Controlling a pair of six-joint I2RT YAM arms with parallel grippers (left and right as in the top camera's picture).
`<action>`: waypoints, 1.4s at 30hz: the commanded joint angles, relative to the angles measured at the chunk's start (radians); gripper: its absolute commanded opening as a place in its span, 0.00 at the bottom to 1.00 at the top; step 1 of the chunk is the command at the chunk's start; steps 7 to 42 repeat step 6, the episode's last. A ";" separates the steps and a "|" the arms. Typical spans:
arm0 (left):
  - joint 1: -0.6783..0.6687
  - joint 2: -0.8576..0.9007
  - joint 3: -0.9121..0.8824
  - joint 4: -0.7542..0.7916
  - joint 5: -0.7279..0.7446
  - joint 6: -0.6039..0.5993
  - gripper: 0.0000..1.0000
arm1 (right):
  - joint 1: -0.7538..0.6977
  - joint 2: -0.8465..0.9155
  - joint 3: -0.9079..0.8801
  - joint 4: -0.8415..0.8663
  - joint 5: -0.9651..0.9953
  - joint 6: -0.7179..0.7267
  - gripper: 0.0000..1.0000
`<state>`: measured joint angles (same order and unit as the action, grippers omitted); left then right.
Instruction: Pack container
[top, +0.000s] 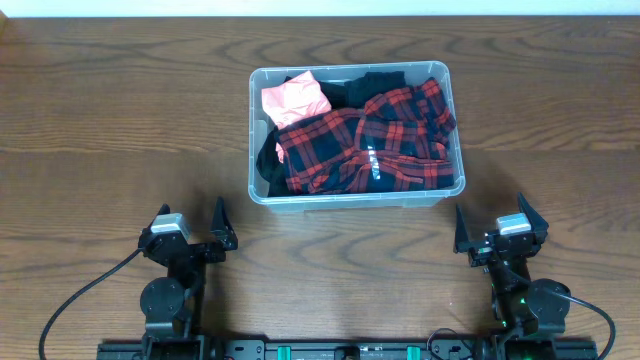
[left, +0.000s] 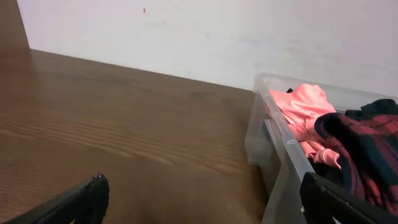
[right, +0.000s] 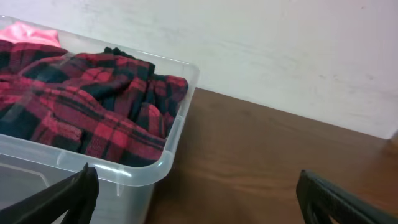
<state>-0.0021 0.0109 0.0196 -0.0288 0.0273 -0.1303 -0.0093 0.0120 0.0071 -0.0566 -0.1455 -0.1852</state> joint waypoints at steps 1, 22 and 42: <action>-0.003 -0.007 -0.016 -0.042 -0.012 0.006 0.98 | -0.012 -0.005 -0.002 -0.004 -0.001 -0.007 0.99; -0.003 -0.007 -0.016 -0.042 -0.012 0.006 0.98 | -0.012 -0.005 -0.002 -0.004 -0.001 -0.007 0.99; -0.003 -0.007 -0.016 -0.042 -0.012 0.006 0.98 | -0.012 -0.005 -0.002 -0.004 -0.001 -0.007 0.99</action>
